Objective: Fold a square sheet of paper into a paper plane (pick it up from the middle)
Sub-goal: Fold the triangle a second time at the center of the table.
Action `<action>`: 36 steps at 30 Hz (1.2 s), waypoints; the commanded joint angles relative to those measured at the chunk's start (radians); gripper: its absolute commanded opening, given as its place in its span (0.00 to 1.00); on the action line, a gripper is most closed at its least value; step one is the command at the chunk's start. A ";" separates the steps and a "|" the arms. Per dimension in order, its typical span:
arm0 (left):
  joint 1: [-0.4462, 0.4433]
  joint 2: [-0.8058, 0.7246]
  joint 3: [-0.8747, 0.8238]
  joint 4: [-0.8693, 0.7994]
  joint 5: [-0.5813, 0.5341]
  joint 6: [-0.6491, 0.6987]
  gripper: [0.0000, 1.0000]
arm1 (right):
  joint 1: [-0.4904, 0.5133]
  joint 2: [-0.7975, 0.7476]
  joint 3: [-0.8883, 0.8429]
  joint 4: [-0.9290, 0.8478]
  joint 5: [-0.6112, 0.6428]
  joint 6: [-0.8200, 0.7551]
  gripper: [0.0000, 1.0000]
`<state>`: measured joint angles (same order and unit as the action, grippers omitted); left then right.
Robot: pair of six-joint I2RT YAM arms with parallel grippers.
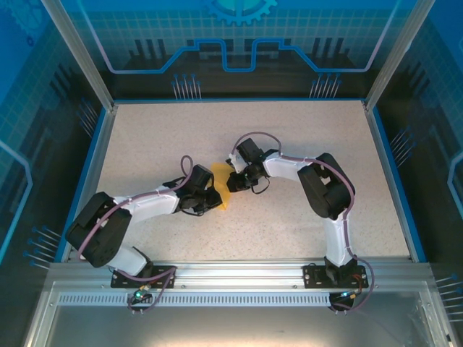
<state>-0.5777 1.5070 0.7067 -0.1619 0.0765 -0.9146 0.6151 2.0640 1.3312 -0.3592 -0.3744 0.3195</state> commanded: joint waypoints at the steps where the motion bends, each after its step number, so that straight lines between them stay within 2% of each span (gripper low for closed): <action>1: 0.006 0.039 0.031 -0.069 -0.057 0.009 0.16 | 0.017 0.019 0.023 -0.025 -0.001 -0.019 0.11; 12: 0.006 0.102 0.056 -0.150 -0.063 0.018 0.06 | 0.018 0.021 0.044 -0.026 -0.001 -0.022 0.11; 36: 0.005 0.130 0.077 -0.179 -0.049 0.050 0.04 | 0.032 0.033 0.084 -0.045 -0.018 -0.061 0.11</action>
<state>-0.5777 1.6035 0.7830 -0.2783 0.0334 -0.8845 0.6205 2.0975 1.3880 -0.3843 -0.3752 0.2855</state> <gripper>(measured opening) 0.070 0.111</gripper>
